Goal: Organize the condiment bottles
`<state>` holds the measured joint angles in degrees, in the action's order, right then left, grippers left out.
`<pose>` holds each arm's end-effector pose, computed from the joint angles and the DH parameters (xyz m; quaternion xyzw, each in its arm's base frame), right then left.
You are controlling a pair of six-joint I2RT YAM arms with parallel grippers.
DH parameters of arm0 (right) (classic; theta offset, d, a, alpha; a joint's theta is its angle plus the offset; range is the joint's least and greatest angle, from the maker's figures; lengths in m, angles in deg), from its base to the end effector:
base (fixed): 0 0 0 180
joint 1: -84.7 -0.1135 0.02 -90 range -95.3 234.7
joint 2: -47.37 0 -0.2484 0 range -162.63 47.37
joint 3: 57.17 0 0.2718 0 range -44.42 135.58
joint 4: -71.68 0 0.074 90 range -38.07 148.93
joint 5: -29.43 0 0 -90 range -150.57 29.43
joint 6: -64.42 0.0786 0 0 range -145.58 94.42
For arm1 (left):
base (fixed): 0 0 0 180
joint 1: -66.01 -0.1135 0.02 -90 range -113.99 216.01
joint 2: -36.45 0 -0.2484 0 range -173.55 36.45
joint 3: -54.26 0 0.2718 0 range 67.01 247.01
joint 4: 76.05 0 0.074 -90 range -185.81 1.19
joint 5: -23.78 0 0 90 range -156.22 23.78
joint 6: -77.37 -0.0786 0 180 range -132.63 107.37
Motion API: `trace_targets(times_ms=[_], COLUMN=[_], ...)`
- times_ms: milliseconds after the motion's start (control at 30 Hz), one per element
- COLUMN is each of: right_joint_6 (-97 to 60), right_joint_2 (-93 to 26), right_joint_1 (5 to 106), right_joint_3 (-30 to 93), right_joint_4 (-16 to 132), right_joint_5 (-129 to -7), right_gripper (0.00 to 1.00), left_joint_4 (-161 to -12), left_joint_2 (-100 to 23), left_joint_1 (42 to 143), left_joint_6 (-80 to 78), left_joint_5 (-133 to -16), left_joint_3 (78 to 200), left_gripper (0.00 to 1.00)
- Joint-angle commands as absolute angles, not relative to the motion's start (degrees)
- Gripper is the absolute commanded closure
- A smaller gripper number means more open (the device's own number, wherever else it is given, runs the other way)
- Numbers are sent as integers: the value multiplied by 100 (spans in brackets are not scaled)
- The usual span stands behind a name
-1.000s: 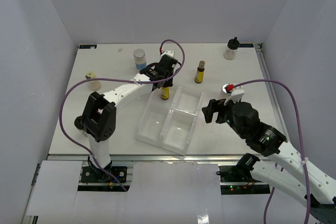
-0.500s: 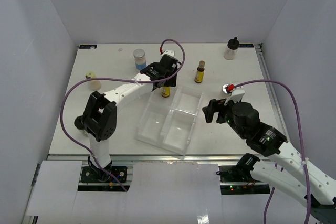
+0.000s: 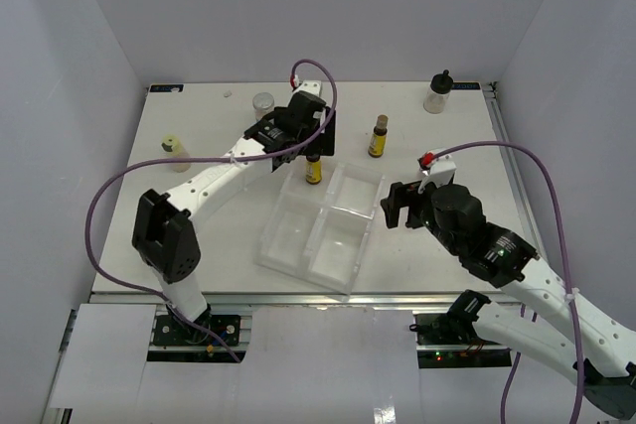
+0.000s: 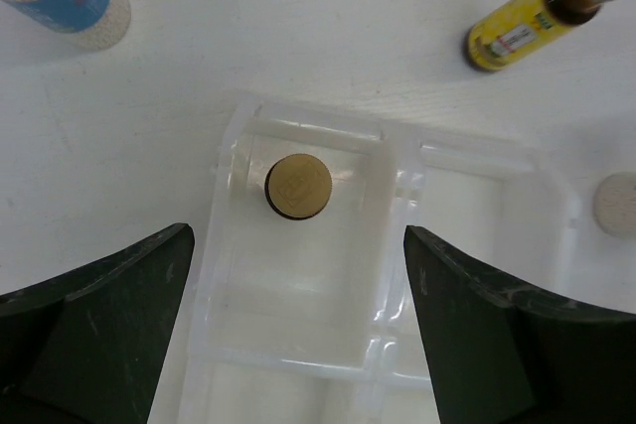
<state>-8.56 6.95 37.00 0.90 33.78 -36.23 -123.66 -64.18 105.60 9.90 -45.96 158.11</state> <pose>0.1764 0.1457 0.3066 -0.0959 0.8053 0.1531 0.5647 0.3586 -0.2612 0.2696 0.0672 0.9075 -0.0580 0.4105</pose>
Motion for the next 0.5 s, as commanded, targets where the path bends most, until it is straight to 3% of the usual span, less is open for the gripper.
trace_targets(times_ms=[0,200,433,467], right_joint_6=[-1288,-1754,-1934,-1934], right_joint_2=[-168,-1663,-3010,-3089], right_joint_1=[3828,4923,5874,5946], right_joint_3=[790,1751,2284,2321], right_joint_4=[3750,3992,4672,4798], right_joint_5=[-3106,-3766,-4469,-4505], right_gripper=[9,2,0,4], left_joint_4=[-12548,-12655,-12481,-12445], left_joint_2=[-5276,-4313,-3244,-3099], left_joint_1=[10573,10560,10512,10512], left_joint_6=[970,912,1036,1090], left_joint_5=[-4933,-4808,-4997,-5021], left_joint_3=[16059,15246,13985,13828], left_gripper=[2,2,2,2])
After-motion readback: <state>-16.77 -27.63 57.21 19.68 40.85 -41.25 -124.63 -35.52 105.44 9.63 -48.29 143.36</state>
